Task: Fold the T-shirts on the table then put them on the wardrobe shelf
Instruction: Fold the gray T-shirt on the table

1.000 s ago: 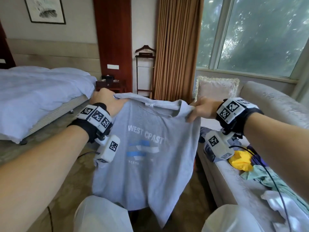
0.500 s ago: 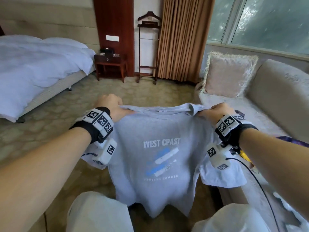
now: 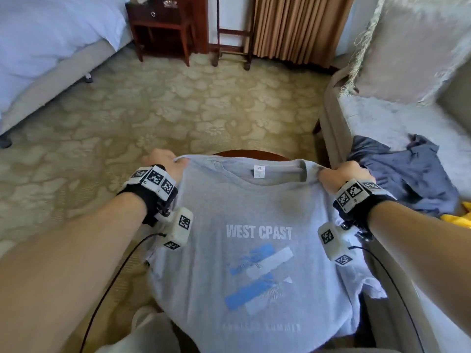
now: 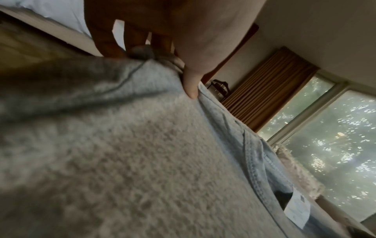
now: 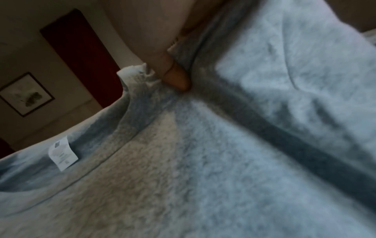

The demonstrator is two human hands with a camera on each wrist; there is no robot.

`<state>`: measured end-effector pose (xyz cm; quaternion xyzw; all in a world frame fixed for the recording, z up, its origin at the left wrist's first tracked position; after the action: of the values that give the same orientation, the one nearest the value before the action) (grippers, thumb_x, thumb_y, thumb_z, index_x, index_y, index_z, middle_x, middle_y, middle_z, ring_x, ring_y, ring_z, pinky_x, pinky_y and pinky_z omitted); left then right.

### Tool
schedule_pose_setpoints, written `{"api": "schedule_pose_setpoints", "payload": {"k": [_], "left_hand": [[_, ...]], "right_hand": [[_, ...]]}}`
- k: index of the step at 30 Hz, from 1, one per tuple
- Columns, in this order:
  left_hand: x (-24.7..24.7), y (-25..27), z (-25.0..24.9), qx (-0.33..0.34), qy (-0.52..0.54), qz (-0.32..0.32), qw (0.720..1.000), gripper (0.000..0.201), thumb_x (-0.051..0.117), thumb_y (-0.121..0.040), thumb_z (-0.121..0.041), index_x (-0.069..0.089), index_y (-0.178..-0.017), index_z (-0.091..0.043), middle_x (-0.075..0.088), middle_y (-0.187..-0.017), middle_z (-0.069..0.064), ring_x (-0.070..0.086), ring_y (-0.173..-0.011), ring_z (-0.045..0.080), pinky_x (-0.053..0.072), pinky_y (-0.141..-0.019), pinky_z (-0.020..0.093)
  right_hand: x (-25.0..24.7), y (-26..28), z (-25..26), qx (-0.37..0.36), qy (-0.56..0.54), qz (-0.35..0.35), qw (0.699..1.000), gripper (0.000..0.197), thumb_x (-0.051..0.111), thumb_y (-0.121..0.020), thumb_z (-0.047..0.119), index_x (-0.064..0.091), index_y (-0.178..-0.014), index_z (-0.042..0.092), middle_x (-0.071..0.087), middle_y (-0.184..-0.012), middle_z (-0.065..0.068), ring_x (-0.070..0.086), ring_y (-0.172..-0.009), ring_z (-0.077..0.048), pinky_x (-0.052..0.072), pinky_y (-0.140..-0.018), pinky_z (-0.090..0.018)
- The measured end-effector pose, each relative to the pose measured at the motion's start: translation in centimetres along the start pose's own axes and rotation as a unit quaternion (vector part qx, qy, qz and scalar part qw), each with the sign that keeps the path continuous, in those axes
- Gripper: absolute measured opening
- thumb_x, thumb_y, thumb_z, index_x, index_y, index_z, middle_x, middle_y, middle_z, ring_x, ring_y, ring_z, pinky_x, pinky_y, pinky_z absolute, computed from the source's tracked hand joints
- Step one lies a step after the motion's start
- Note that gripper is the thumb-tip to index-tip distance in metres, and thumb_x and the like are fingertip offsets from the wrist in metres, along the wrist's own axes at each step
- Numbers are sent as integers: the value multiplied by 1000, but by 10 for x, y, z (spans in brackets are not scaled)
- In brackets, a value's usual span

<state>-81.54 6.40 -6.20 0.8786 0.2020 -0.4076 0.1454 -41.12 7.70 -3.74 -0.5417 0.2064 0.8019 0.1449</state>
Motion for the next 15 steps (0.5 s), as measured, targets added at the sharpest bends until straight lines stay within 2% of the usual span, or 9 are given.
{"api": "schedule_pose_setpoints", "payload": {"k": [3, 6, 7, 9, 10, 11, 13, 15], "left_hand": [[24, -40, -2, -29, -36, 24, 999, 38, 70, -85, -38, 61, -63, -8, 54, -62, 13, 47, -63, 27, 49, -62, 38], [38, -70, -7, -46, -47, 31, 997, 40, 73, -84, -43, 68, -77, -3, 67, -85, 19, 60, -81, 32, 50, -67, 41], [43, -78, -8, -48, -52, 28, 997, 38, 73, -84, -42, 68, -78, -4, 67, -87, 19, 60, -87, 33, 49, -67, 40], [56, -86, -10, -38, -58, 35, 997, 29, 73, -82, -39, 62, -79, -13, 62, -82, 14, 56, -79, 29, 51, -68, 38], [64, -87, -10, -38, -57, 47, 997, 28, 73, -81, -40, 61, -84, -15, 60, -86, 11, 55, -78, 27, 53, -73, 40], [71, -87, -8, -40, -58, 65, 995, 34, 73, -80, -44, 61, -95, -15, 60, -97, 11, 57, -85, 29, 53, -81, 42], [85, -84, -4, -47, -85, 99, 990, 66, 72, -79, -53, 52, -124, -10, 50, -127, 14, 53, -113, 35, 48, -93, 44], [93, -75, -7, -41, -115, 124, 985, 82, 72, -74, -57, 41, -135, -12, 34, -140, 14, 41, -128, 36, 43, -102, 49]], "right_hand": [[28, -38, 11, 18, 29, 30, 999, 36, 58, -74, 47, 65, -83, 13, 60, -88, -13, 59, -94, -34, 45, -97, -42], [59, -76, 14, 33, 43, 62, 997, 38, 55, -65, 50, 67, -80, 17, 64, -91, -12, 57, -96, -36, 46, -95, -45], [71, -92, 9, 37, 47, 75, 995, 41, 52, -62, 50, 67, -83, 18, 64, -93, -13, 56, -96, -38, 47, -93, -46], [85, -105, 3, 47, 70, 102, 991, 47, 51, -61, 49, 66, -96, 23, 61, -104, -14, 54, -99, -41, 48, -92, -48], [82, -100, 4, 53, 83, 105, 990, 48, 54, -63, 48, 64, -104, 24, 58, -112, -15, 52, -104, -42, 47, -93, -49], [77, -92, 7, 53, 93, 106, 989, 47, 56, -69, 46, 61, -112, 26, 54, -122, -15, 47, -113, -41, 45, -97, -49], [74, -84, 0, 67, 91, 103, 988, 59, 57, -81, 43, 44, -134, 21, 45, -136, -14, 37, -128, -36, 38, -105, -47], [70, -76, -15, 102, 81, 82, 988, 70, 57, -84, 44, 32, -142, 14, 37, -143, -15, 33, -132, -37, 32, -108, -47]]}}
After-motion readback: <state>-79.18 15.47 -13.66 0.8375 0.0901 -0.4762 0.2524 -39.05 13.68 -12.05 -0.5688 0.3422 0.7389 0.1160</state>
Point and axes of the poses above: each hand's wrist, its own y-axis away from the middle knuckle, its own x-axis out of the palm, z = x × y, the point moved 6 cm from there along -y, towards the middle knuckle
